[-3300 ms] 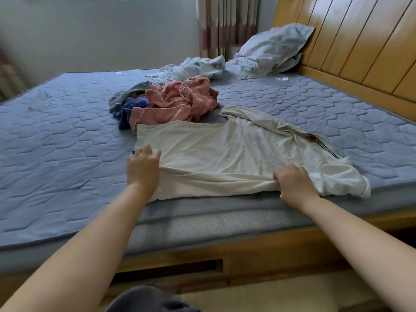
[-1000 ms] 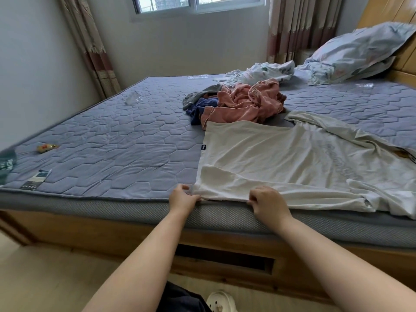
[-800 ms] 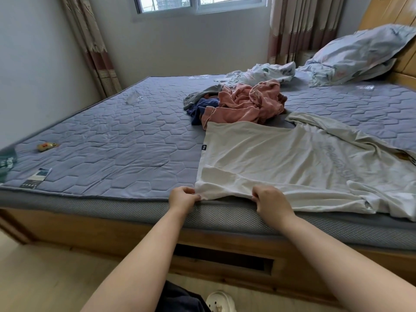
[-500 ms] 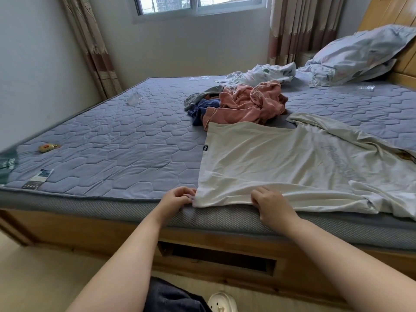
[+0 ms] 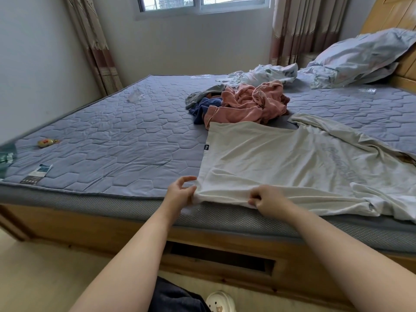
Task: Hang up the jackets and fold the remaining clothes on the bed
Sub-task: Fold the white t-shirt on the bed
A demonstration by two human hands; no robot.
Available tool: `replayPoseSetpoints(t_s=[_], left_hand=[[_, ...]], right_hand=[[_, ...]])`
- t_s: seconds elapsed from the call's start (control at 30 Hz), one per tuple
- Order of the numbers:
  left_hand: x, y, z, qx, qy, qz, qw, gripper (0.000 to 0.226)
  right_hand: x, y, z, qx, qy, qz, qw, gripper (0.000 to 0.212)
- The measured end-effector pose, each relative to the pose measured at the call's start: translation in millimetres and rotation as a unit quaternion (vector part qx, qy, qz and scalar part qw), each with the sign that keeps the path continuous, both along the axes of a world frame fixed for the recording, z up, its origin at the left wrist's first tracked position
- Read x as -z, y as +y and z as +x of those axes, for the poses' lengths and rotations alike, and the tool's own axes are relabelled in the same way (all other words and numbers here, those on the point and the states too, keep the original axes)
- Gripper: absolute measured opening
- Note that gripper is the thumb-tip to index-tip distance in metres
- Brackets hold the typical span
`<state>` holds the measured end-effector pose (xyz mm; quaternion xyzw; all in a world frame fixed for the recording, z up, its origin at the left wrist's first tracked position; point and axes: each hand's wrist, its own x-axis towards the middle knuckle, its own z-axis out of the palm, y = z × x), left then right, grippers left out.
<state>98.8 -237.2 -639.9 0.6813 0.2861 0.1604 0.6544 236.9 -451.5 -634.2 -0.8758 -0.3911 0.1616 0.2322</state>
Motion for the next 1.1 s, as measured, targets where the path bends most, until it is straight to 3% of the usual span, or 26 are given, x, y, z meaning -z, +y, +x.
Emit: replayPoseSetpoints(t_s=[0.1, 0.23, 0.3, 0.4, 0.5, 0.57, 0.63, 0.7, 0.8, 1.03, 1.1], left_hand=[[2.8, -1.6, 4.7, 0.034, 0.09, 0.153, 0.984, 0.022], [3.1, -1.1, 1.7, 0.089, 0.12, 0.156, 0.976, 0.036], [4.1, 4.7, -2.3, 0.108, 0.126, 0.097, 0.981, 0.049], [3.8, 12.9, -9.9, 0.131, 0.121, -0.037, 0.983, 0.051], [7.9, 15.9, -12.4, 0.166, 0.147, -0.042, 0.974, 0.053], [11.0, 13.9, -9.8, 0.155, 0.177, 0.022, 0.972, 0.052], [10.5, 8.3, -3.3, 0.11, 0.204, 0.122, 0.965, 0.048], [6.7, -0.1, 7.1, 0.042, 0.23, 0.292, 0.927, 0.05], [1.7, -24.2, 29.0, 0.005, 0.183, 0.473, 0.862, 0.052], [14.9, -119.3, 95.5, 0.216, 0.119, 0.592, 0.768, 0.042], [14.6, -139.7, 115.4, 0.242, 0.094, 0.595, 0.761, 0.041]], right_hand=[[-4.2, 1.3, -3.2, -0.03, 0.002, -0.054, 0.998, 0.019], [4.8, 2.6, -8.3, -0.041, -0.074, -0.04, 0.996, 0.03], [6.6, 0.8, -7.4, -0.039, -0.047, -0.039, 0.997, 0.031], [1.0, 0.7, -1.0, -0.022, -0.012, 0.001, 1.0, 0.03], [5.2, 6.2, 1.8, 0.015, -0.135, 0.058, 0.989, 0.017], [15.0, 8.5, 4.8, 0.054, -0.225, 0.062, 0.971, 0.018], [22.6, 10.5, 10.5, 0.057, -0.21, -0.027, 0.976, 0.026], [25.3, 11.5, 14.3, 0.034, -0.162, -0.101, 0.981, 0.03], [26.1, 6.1, 19.4, 0.043, -0.152, -0.04, 0.987, 0.031], [16.2, -66.3, 48.7, 0.095, -0.243, -0.087, 0.962, 0.027], [8.8, -98.8, 59.8, 0.126, -0.245, -0.1, 0.956, 0.031]])
